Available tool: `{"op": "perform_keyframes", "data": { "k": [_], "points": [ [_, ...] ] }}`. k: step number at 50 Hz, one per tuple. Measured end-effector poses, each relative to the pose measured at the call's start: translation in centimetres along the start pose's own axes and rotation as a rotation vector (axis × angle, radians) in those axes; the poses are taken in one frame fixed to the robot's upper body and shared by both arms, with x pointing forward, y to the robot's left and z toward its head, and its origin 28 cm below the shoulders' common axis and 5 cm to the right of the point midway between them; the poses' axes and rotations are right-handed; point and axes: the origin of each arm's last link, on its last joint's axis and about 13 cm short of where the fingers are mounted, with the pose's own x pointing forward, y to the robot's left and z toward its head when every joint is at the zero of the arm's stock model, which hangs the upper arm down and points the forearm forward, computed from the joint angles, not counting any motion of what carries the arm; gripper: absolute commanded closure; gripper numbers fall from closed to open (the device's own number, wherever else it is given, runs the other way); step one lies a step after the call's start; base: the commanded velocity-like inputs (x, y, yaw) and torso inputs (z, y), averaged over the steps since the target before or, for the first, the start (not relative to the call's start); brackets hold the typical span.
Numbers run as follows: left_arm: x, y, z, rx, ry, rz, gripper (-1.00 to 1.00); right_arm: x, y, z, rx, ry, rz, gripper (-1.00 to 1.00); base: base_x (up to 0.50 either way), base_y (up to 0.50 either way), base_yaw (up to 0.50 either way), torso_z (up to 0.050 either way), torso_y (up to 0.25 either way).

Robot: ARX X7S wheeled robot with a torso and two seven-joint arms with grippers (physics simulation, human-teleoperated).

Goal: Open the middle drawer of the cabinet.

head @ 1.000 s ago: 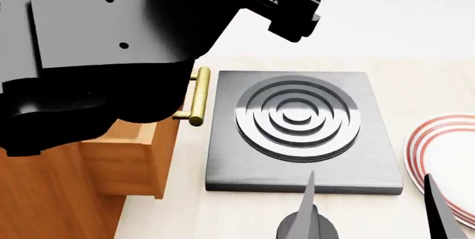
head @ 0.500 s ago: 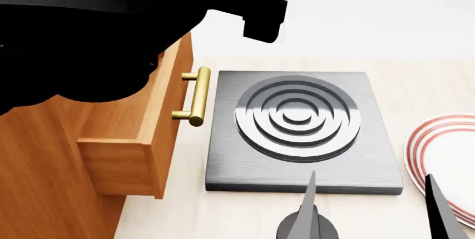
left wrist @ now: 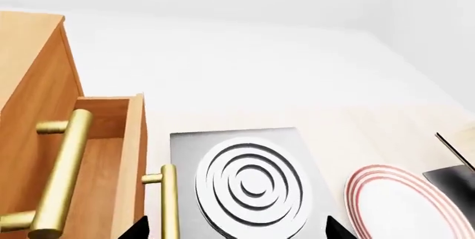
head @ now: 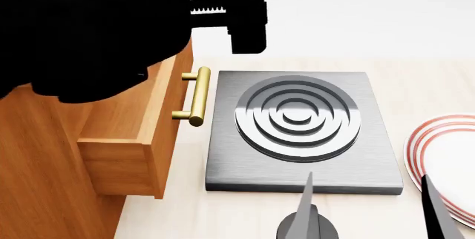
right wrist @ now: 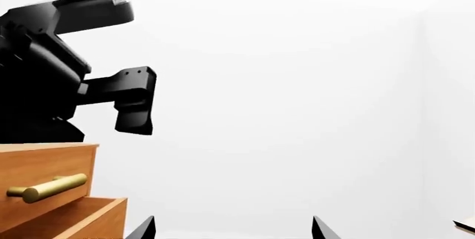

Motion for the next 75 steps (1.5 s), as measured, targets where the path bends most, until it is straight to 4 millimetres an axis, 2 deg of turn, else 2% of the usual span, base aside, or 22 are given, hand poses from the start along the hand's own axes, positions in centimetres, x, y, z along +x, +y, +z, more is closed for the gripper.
{"op": "perform_keyframes", "data": {
  "k": [20, 35, 75],
  "points": [
    [-0.1, 0.4, -1.3, 0.003, 0.157, 0.0, -1.0, 0.0, 0.1, -0.1, -0.003, 0.008, 0.003, -1.0, 0.0, 0.0, 0.0, 0.0, 0.0],
    [0.8, 1.1, -1.7, -0.054, 0.151, 0.128, -1.0, 0.1, 0.1, -0.3, -0.002, 0.015, 0.006, -1.0, 0.0, 0.0, 0.0, 0.0, 0.0],
    [2.8, 3.4, -4.9, -0.043, 0.182, 0.194, -1.0, 0.1, 0.3, -0.6, -0.004, 0.03, 0.012, -1.0, 0.0, 0.0, 0.0, 0.0, 0.0]
  ]
}}
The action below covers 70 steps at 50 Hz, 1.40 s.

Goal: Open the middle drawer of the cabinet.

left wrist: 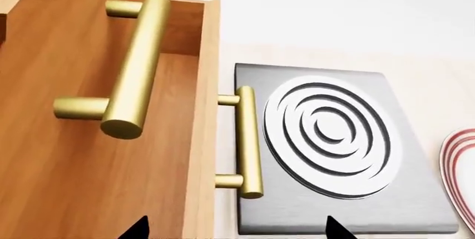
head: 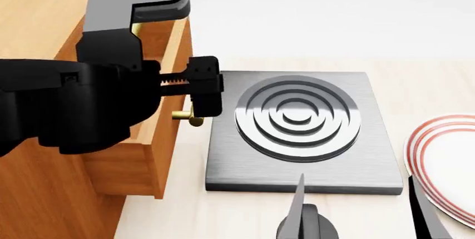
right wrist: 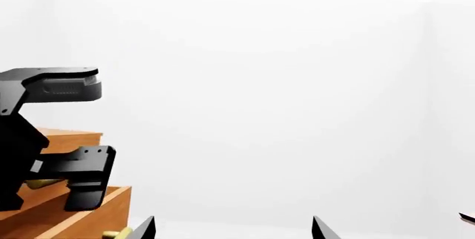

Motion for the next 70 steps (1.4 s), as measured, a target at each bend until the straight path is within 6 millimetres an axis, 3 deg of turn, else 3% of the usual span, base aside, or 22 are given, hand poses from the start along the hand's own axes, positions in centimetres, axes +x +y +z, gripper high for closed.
{"op": "perform_keyframes", "data": {
  "k": [21, 70],
  "points": [
    [1.3, 0.5, -1.3, 0.017, 0.035, -0.015, -1.0, 0.0, 0.0, -0.1, 0.0, 0.003, 0.003, -1.0, 0.0, 0.0, 0.0, 0.0, 0.0],
    [3.0, 0.9, -2.1, -0.011, 0.078, -0.024, -1.0, 0.1, 0.1, -0.3, -0.001, 0.008, 0.006, -1.0, 0.0, 0.0, 0.0, 0.0, 0.0]
  ]
}}
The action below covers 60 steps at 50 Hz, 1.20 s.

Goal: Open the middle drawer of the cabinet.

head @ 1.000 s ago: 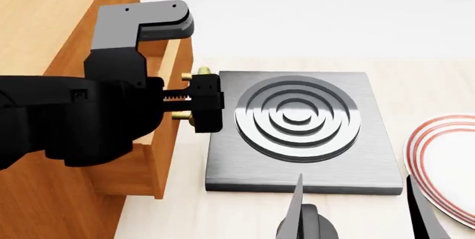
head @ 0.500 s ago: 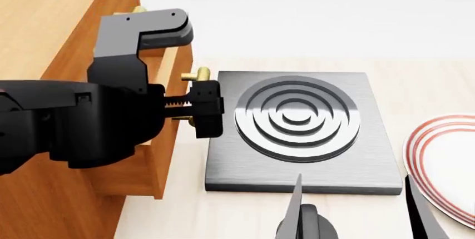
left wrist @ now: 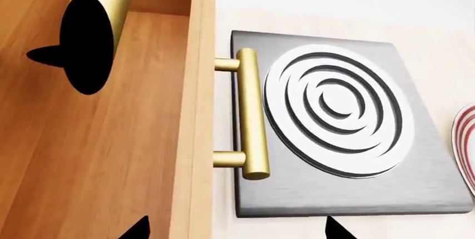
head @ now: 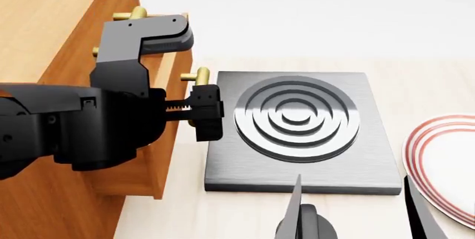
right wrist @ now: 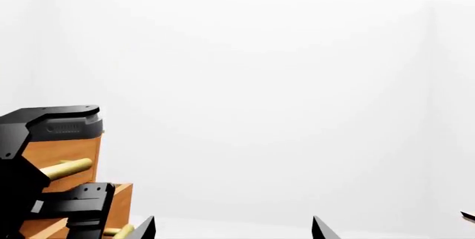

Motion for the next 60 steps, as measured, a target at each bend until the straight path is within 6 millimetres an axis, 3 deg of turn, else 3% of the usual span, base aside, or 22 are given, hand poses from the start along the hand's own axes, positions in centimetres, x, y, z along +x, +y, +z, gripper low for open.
{"op": "perform_keyframes", "data": {
  "k": [20, 60],
  "points": [
    [0.2, -0.1, -0.3, 0.018, -0.013, 0.005, -1.0, 0.0, 0.0, 0.0, 0.001, 0.0, -0.001, -1.0, 0.0, 0.0, 0.0, -0.001, 0.0],
    [-0.1, -2.4, -0.9, 0.039, -0.02, -0.031, -1.0, 0.0, -0.1, 0.2, 0.003, -0.002, -0.005, -1.0, 0.0, 0.0, 0.0, -0.001, 0.0]
  ]
}}
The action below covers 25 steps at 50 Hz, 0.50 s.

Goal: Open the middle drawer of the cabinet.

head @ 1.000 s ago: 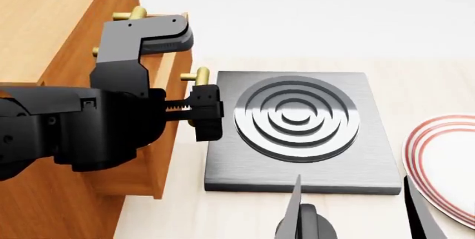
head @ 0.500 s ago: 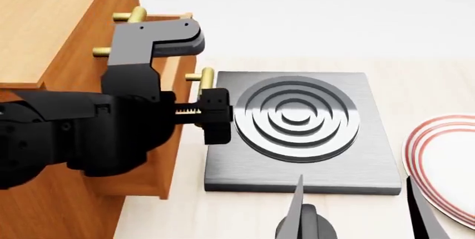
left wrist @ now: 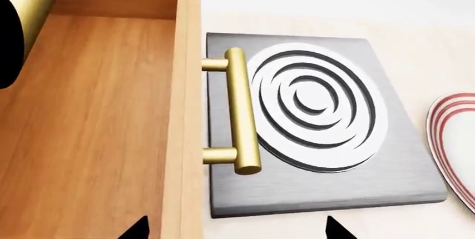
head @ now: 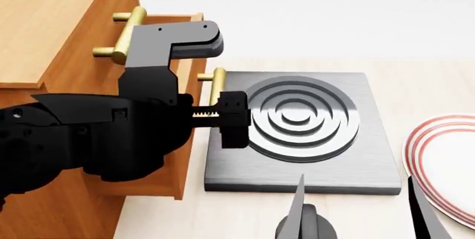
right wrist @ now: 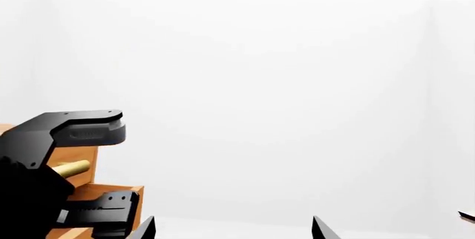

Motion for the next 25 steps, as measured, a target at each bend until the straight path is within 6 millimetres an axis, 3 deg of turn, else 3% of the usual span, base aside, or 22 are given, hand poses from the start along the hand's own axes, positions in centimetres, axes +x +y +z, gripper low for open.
{"op": "perform_keyframes", "data": {
  "k": [25],
  "points": [
    [-0.4, -1.6, -0.4, 0.027, 0.004, -0.107, -1.0, 0.0, 0.0, 0.0, 0.0, -0.001, -0.001, -1.0, 0.0, 0.0, 0.0, -0.001, 0.0]
  ]
}}
